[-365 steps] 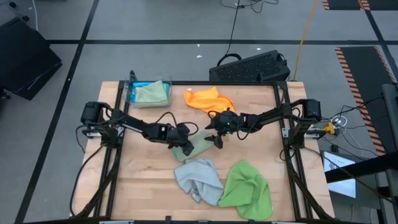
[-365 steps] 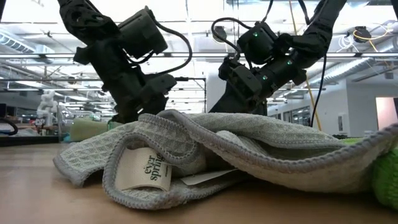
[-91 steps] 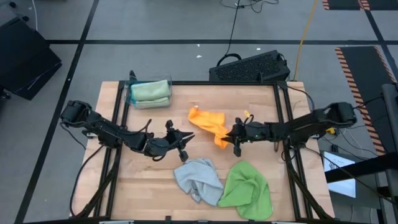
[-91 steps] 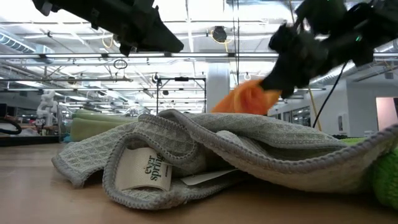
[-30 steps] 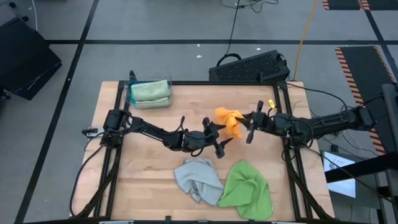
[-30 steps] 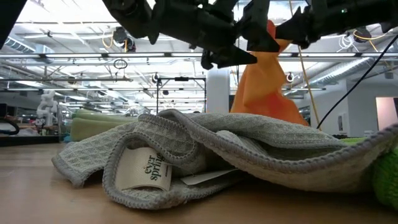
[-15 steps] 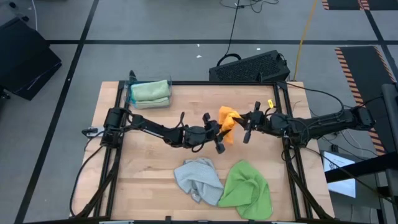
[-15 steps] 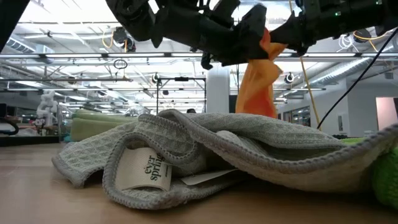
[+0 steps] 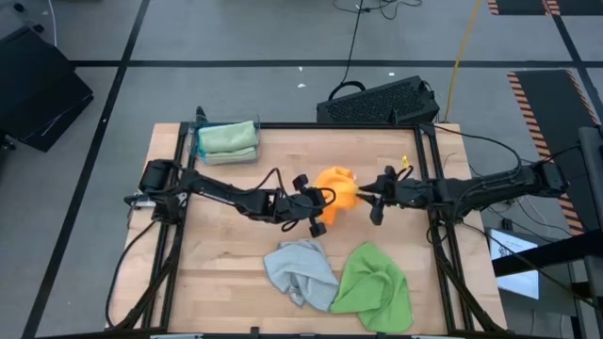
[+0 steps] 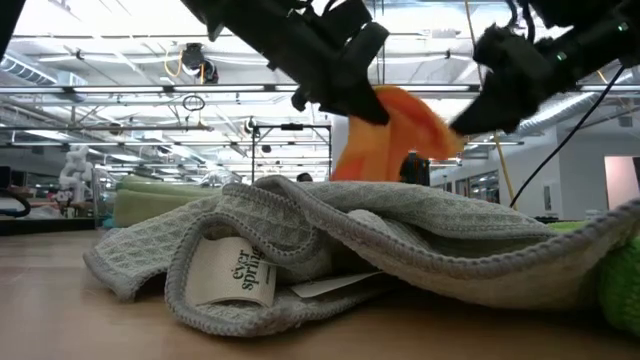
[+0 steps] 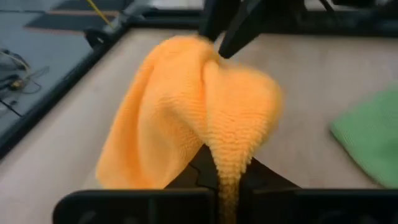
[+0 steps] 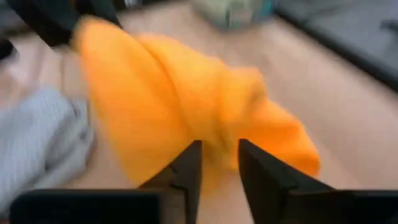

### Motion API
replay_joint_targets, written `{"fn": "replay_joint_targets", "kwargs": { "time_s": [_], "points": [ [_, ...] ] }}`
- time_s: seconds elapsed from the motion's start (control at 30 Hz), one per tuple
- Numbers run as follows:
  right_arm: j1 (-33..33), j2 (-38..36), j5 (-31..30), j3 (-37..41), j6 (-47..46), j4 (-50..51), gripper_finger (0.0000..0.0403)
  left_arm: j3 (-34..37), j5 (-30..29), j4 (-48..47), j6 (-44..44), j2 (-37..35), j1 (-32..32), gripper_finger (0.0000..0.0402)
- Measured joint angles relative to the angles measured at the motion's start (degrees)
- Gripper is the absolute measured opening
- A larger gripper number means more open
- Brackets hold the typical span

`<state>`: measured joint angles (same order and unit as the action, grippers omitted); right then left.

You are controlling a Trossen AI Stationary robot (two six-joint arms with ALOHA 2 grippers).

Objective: Fold microfiber towels
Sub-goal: Fold the orange microfiber cloth

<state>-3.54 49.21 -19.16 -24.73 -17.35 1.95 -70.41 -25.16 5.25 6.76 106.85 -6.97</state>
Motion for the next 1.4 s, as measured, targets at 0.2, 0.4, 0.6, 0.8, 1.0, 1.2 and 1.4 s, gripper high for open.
{"fn": "replay_joint_targets", "kwargs": {
  "time_s": [0.2, 0.4, 0.6, 0.8, 1.0, 1.2, 1.4],
  "points": [
    [-3.5, 0.0, 0.5, 1.1, -4.6, 7.0, 0.0194, 0.0, 0.4, -2.8, 2.8, -0.1, 0.0, 0.0014],
    [-11.0, 0.4, 2.7, 9.2, -5.5, -16.8, 0.0243, 0.0, 0.4, -1.6, 4.7, -0.1, 0.8, 0.0014],
    [-19.6, 4.9, -10.0, 14.4, 0.8, -38.0, 0.026, 0.0, -0.9, 0.0, 7.7, -0.1, 2.1, 0.0007],
    [-21.7, 15.4, -20.0, 11.6, -1.0, -45.3, 0.0257, 0.0, -3.2, 6.5, 9.9, -0.1, 3.2, 0.0019],
    [-21.5, 26.3, -30.7, 4.8, 4.8, -48.0, 0.0257, 0.0, -3.3, 8.4, 9.7, -0.1, 3.2, 0.0006],
    [-19.5, 33.1, -35.0, -1.2, 11.0, -49.8, 0.0256, 0.0, -3.4, 8.2, 10.0, -0.1, 3.1, 0.0017],
    [-17.4, 36.0, -33.6, -2.6, 11.9, -52.5, 0.0249, 0.0, -3.4, 7.9, 9.5, -0.1, 2.7, 0.0009]
  ]
}}
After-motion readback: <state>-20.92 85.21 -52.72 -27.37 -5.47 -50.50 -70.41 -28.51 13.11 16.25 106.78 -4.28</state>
